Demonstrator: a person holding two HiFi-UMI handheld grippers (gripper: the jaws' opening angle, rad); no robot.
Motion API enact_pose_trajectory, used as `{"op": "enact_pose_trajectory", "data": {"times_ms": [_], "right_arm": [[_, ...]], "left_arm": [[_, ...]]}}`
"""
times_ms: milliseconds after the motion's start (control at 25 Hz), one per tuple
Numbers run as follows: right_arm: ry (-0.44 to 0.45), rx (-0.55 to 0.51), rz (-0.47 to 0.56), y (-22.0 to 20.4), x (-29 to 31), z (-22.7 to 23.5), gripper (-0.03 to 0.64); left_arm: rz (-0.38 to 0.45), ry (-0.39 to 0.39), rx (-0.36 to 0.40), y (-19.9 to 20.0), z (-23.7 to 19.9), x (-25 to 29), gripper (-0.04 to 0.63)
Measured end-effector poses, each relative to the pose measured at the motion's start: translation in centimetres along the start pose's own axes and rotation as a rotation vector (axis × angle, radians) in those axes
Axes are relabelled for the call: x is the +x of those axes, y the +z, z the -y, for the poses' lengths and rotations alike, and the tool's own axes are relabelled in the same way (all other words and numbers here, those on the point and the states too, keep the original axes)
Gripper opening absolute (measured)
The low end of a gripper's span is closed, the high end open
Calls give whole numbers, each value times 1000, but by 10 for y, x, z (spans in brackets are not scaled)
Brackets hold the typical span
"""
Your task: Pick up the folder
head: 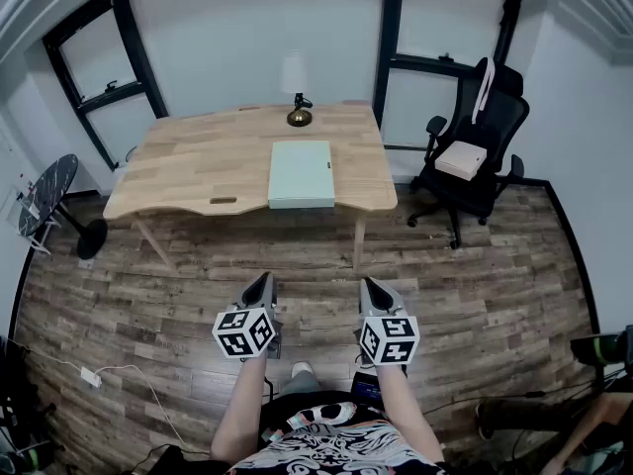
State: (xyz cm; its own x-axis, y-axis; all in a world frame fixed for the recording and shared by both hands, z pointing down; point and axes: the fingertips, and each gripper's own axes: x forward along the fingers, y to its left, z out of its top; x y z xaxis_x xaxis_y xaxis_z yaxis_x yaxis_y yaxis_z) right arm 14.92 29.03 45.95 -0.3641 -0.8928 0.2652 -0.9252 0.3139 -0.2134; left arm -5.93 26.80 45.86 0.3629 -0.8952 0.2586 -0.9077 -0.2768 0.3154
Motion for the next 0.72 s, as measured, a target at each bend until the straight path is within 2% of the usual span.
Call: {"op": "enact_pose_trajectory", "data": {"times_ms": [240, 360, 560, 720], "right_arm": [[20, -10, 5, 2, 3, -9, 5], [30, -40, -13, -3, 6, -11, 5], [36, -41, -23, -9, 7, -13, 5], [69, -14, 9, -8, 7, -17, 5]], "left_arm": [[2, 3, 2, 1, -3, -4, 9], [-31, 11, 22, -5, -6, -5, 8], [-34, 1, -29, -9, -13, -11, 8], [-37, -2, -25, -11, -15, -14, 8]]}}
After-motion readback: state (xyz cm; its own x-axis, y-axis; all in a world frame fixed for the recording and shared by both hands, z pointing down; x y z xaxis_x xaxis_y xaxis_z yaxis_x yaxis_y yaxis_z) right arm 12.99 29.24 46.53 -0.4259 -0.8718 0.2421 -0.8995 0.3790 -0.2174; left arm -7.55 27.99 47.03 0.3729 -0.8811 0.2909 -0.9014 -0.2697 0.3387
